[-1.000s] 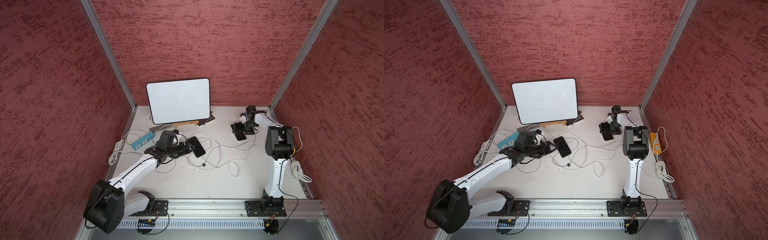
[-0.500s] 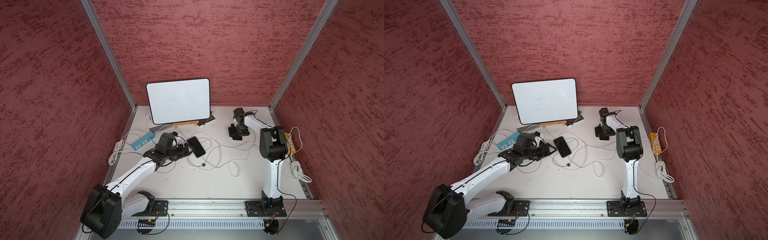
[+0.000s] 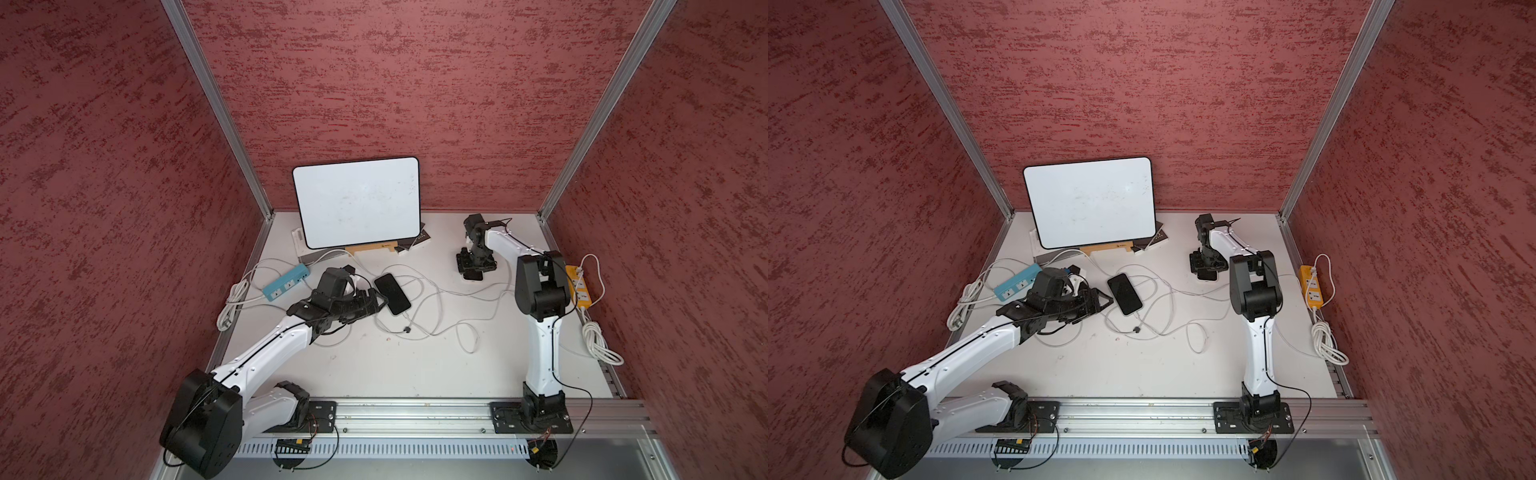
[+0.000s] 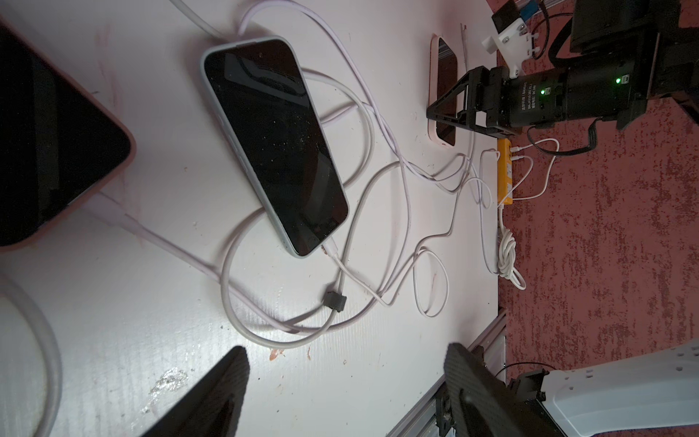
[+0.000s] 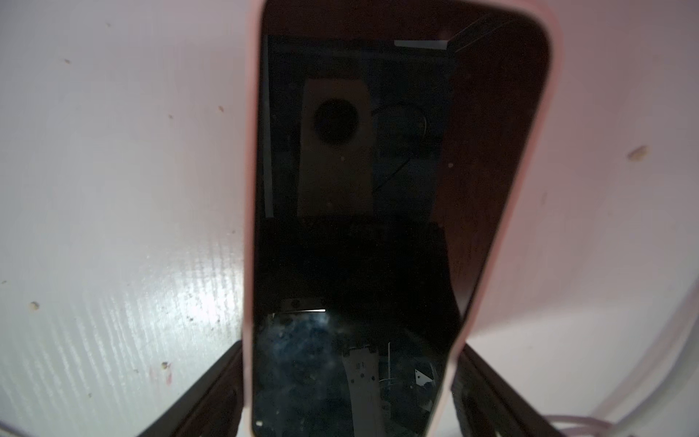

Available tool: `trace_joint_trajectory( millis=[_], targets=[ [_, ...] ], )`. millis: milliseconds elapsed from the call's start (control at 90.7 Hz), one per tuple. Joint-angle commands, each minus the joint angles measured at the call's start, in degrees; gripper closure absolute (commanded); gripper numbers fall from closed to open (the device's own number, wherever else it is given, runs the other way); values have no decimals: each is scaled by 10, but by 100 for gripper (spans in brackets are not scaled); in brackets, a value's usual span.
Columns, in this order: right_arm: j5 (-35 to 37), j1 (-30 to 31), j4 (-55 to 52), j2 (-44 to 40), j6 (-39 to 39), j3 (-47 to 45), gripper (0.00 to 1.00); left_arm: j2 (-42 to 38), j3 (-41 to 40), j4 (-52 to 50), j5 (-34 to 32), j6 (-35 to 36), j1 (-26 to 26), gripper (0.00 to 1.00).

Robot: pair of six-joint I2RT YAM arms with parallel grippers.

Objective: Plug the charging cable into the phone
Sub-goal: Pick up the phone at the center of the board.

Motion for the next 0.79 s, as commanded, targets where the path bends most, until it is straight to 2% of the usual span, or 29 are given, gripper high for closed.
trace_joint_trajectory(
  millis=[0,55,110,165,287,364,639,782],
  targets=[
    [29,2,-25,36,8,2,17,-13,-4,-6,-5,1,-3,16],
    [23,0,-26,38,8,4,17,-13,-4,-6,-6,2,-4,16],
    [19,-2,-26,39,8,6,22,-12,-3,-7,-6,2,-3,16],
    [14,-4,-25,40,6,10,32,-11,-2,-7,-5,2,-3,16],
    [6,-6,-17,32,3,18,61,-9,-1,-8,-4,2,-3,16],
    [-8,-7,-4,16,-6,20,72,-9,0,-9,-4,0,-4,16],
    [-67,39,95,-130,-38,-62,83,-13,1,40,-4,-36,-3,18],
    [-117,67,160,-210,-23,-139,86,-5,14,62,-5,-52,-3,20]
  ],
)
